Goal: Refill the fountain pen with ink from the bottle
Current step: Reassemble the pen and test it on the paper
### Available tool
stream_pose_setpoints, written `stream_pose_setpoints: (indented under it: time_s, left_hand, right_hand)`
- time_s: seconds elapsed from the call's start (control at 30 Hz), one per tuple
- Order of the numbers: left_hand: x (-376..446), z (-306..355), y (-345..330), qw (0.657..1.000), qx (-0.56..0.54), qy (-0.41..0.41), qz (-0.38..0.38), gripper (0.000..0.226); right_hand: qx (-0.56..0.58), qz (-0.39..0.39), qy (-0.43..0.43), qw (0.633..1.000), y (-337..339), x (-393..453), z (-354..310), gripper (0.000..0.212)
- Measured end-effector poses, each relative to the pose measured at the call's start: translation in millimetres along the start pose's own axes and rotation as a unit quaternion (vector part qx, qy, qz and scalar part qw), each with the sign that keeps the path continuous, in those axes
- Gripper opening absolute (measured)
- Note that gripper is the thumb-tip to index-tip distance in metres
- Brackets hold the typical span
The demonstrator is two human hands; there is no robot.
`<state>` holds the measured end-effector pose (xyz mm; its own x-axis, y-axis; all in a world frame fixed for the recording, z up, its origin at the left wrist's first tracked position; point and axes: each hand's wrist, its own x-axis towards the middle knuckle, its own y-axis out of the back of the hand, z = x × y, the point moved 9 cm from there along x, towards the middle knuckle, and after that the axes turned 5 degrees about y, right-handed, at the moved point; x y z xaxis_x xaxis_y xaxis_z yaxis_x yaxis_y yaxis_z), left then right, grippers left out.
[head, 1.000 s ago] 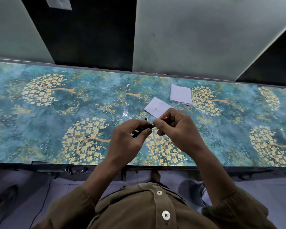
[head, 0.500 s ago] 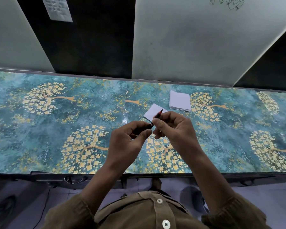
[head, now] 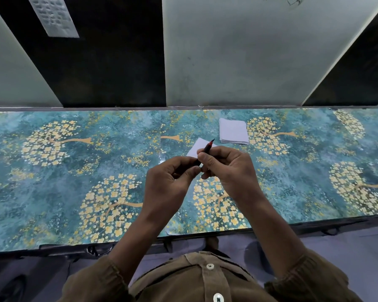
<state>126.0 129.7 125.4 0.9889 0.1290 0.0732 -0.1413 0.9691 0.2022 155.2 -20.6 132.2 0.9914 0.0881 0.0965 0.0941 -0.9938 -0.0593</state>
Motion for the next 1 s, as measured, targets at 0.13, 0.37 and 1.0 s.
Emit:
stream_pose_setpoints:
  time_s: [0.13,0.37,1.0]
  left_hand:
    - [4,0,1,1.000,0.014,-0.008,0.009,0.018]
    - [8,7,-10,1.000,0.012,-0.026,-0.002,0.014]
    - [-2,18,-13,0.999,-0.036,-0.022,-0.018,0.013]
  right_hand:
    - [0.011,0.032,0.006,0.999,1,0,2,0.006]
    - [-0.001,0.049,0.011,0.999,10,1,-1,0.008]
    - [-0.009,0.004,0.008,1.000,11,0,-13,0.026]
